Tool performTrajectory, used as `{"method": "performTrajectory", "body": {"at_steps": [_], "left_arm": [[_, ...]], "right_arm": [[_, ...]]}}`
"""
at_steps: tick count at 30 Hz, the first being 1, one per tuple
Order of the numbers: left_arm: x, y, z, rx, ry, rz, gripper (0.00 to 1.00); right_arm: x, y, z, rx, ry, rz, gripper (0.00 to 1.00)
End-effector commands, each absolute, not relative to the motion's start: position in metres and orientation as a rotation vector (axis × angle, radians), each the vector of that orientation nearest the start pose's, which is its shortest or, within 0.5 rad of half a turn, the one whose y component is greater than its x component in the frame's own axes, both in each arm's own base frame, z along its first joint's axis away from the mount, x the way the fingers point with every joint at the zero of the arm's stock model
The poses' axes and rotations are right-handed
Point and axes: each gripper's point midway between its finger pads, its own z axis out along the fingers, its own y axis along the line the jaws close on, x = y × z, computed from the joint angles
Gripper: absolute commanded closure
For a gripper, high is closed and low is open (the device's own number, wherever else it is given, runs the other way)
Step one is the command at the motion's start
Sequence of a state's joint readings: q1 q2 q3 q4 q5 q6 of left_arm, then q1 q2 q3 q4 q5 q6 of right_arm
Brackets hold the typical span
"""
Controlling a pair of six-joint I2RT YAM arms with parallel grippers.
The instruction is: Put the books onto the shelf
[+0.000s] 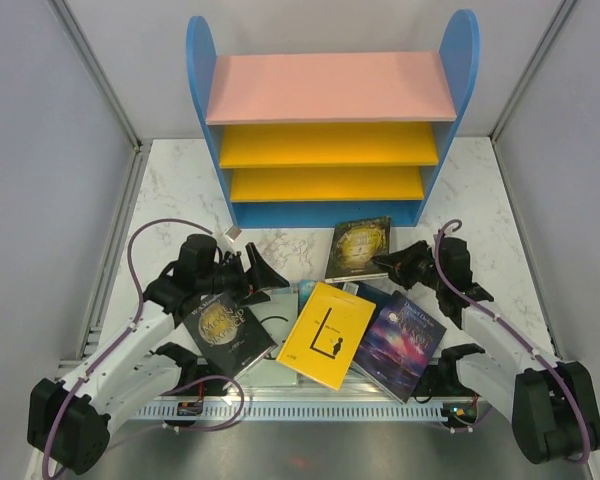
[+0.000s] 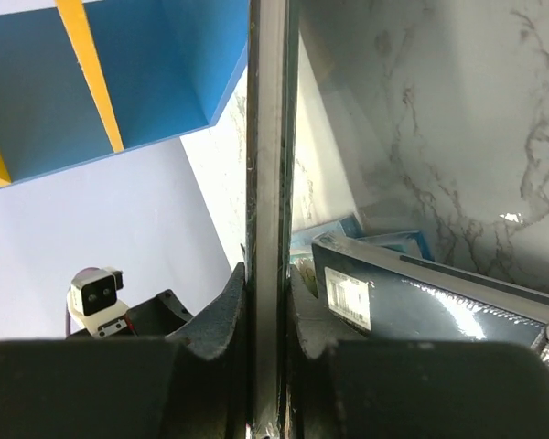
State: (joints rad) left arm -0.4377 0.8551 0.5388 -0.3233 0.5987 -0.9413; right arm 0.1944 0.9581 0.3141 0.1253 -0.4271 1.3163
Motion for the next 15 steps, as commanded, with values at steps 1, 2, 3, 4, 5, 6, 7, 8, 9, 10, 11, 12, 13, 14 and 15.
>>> {"method": "performTrajectory", "body": {"at_steps": [1, 2, 3, 4, 5, 6, 7, 8, 9, 10, 11, 12, 13, 14, 15], "left_arm": [[0.174, -0.213, 0.166, -0.188, 2.412, -1.305, 0.09], [0.174, -0.213, 0.166, -0.189, 2.413, -1.301, 0.09], [0.175, -0.213, 0.165, -0.188, 2.416, -1.294, 0.09], [0.177, -0.213, 0.165, -0.192, 2.416, -1.287, 0.09], [0.178, -0.213, 0.165, -0.196, 2.418, -1.282, 0.09], [0.179, -0.213, 0.165, -0.196, 2.419, -1.28, 0.09], [0.18, -0.214, 0.164, -0.195, 2.425, -1.276, 0.09], [0.181, -0.214, 0.164, -0.196, 2.429, -1.272, 0.1], [0.182, -0.214, 0.163, -0.197, 2.43, -1.268, 0.1], [0.184, -0.214, 0.162, -0.203, 2.435, -1.261, 0.1], [0.185, -0.215, 0.163, -0.2, 2.435, -1.259, 0.1], [0.187, -0.214, 0.162, -0.205, 2.436, -1.252, 0.1], [0.188, -0.215, 0.162, -0.208, 2.44, -1.249, 0.1], [0.189, -0.215, 0.162, -0.208, 2.441, -1.246, 0.1], [0.19, -0.215, 0.162, -0.204, 2.441, -1.245, 0.1]], "right_arm": [[0.286, 0.166, 0.192, 0.717, 1.927, 1.378, 1.0], [0.288, 0.167, 0.198, 0.701, 1.922, 1.386, 1.0], [0.29, 0.166, 0.196, 0.699, 1.928, 1.383, 1.0], [0.293, 0.164, 0.198, 0.696, 1.923, 1.381, 1.0], [0.295, 0.164, 0.198, 0.696, 1.927, 1.384, 1.0], [0.297, 0.165, 0.195, 0.692, 1.936, 1.392, 1.0], [0.299, 0.164, 0.192, 0.69, 1.942, 1.39, 1.0], [0.304, 0.158, 0.188, 0.711, 1.94, 1.377, 1.0], [0.308, 0.157, 0.181, 0.72, 1.951, 1.383, 1.0], [0.31, 0.154, 0.175, 0.737, 1.956, 1.379, 1.0], [0.316, 0.146, 0.171, 0.761, 1.948, 1.366, 1.0], [0.321, 0.143, 0.161, 0.78, 1.962, 1.361, 1.0], [0.328, 0.134, 0.157, 0.792, 1.956, 1.344, 1.0], [0.331, 0.133, 0.152, 0.797, 1.968, 1.341, 1.0], [0.338, 0.123, 0.14, 0.838, 1.977, 1.317, 1.0]]}}
